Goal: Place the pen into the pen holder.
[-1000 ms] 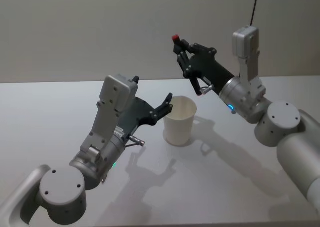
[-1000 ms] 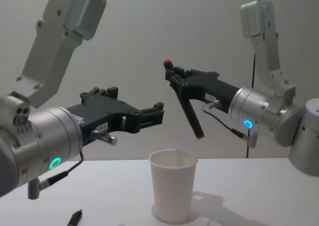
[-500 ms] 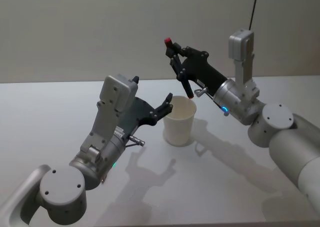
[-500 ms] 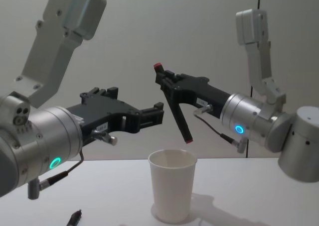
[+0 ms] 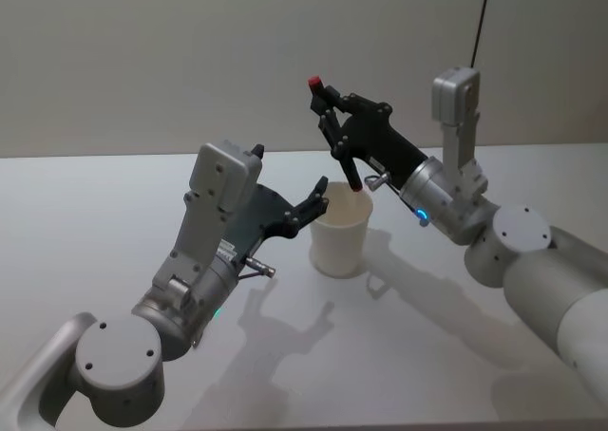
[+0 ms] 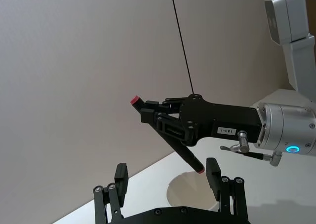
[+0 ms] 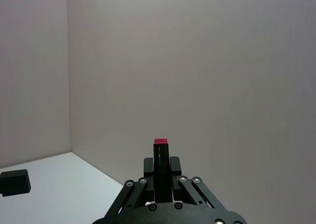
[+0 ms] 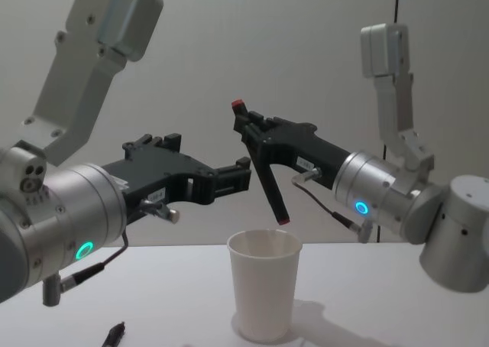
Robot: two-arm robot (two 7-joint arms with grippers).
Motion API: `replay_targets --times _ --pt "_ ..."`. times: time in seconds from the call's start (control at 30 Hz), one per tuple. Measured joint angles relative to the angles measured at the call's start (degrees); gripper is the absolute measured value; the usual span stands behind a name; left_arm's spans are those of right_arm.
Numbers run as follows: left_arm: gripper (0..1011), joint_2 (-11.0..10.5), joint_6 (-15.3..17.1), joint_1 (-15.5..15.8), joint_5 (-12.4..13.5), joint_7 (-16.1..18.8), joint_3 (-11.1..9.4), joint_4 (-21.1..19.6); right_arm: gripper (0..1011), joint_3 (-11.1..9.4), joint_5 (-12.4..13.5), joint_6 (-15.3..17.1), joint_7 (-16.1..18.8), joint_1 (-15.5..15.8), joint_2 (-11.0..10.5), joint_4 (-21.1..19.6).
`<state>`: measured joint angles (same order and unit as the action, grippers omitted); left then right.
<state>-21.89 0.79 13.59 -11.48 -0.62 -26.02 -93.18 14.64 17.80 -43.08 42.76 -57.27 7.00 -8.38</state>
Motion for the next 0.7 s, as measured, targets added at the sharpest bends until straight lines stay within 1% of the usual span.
replay_targets --times 0.4,0.7 --pt "1003 0.0 0.0 0.0 0.0 0.0 0.0 0.0 181 -0.3 0.2 -3.5 0.0 -0.3 0.6 2.6" --pt "1003 0.0 0.0 0.0 0.0 0.0 0.0 0.0 181 -0.4 -0.1 -5.0 -0.6 0.0 0.9 3.4"
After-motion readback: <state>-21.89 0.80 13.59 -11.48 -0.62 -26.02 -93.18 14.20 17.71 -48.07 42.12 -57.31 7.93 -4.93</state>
